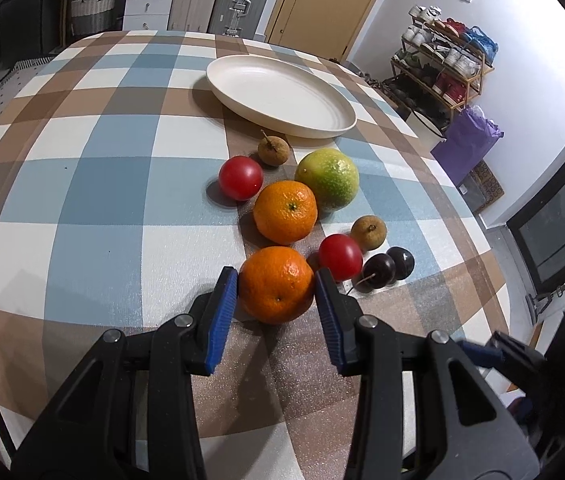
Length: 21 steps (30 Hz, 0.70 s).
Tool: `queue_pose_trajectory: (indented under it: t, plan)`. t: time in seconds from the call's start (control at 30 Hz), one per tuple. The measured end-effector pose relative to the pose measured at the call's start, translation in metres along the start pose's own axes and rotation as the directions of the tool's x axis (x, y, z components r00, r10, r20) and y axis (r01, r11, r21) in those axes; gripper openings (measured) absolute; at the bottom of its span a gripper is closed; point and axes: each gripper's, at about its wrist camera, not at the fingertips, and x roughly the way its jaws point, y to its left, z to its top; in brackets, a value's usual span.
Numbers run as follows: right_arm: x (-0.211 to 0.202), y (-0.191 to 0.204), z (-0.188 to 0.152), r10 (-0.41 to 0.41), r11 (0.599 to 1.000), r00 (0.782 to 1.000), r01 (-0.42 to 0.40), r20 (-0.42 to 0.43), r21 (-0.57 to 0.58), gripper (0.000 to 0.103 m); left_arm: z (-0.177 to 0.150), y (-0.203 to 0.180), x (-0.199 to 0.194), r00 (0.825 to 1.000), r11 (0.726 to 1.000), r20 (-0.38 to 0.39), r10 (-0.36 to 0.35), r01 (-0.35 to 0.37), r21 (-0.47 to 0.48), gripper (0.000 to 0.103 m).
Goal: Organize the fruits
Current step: 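Lift the orange with the left tool while the right tool carries its fruit toward the plate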
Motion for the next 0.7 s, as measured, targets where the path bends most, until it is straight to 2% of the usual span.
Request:
queue_pose_trajectory:
  t: [0.13,0.3,0.57,0.7]
  plan:
    - [-0.007,0.018,-0.006,0.064,0.99,0.997,-0.068,-0.035,-0.122,0.075,0.0,-0.001,0.0,1.0,1.0,-0.004,0.004,-0.004,0.007,0.037]
    - [0.001,0.032,-0.018,0.058,0.974,0.985,-0.092,-0.163,-0.205,0.075,0.001,-0.001,0.0,1.0,1.0,-0.005,0.006,-0.006,0.009,0.037]
    - [-0.002,0.044,-0.025,0.07,0.972,0.97,-0.119,-0.232,-0.203,0.075,0.0,-0.002,0.0,1.0,1.0,-0.005,0.006,-0.006,0.007,0.037]
    - [0.008,0.045,-0.026,0.114,0.974,0.946,-0.166,-0.304,-0.151,0.075,0.001,-0.002,0.001,1.0,1.0,-0.005,0.006,-0.006,0.006,0.037]
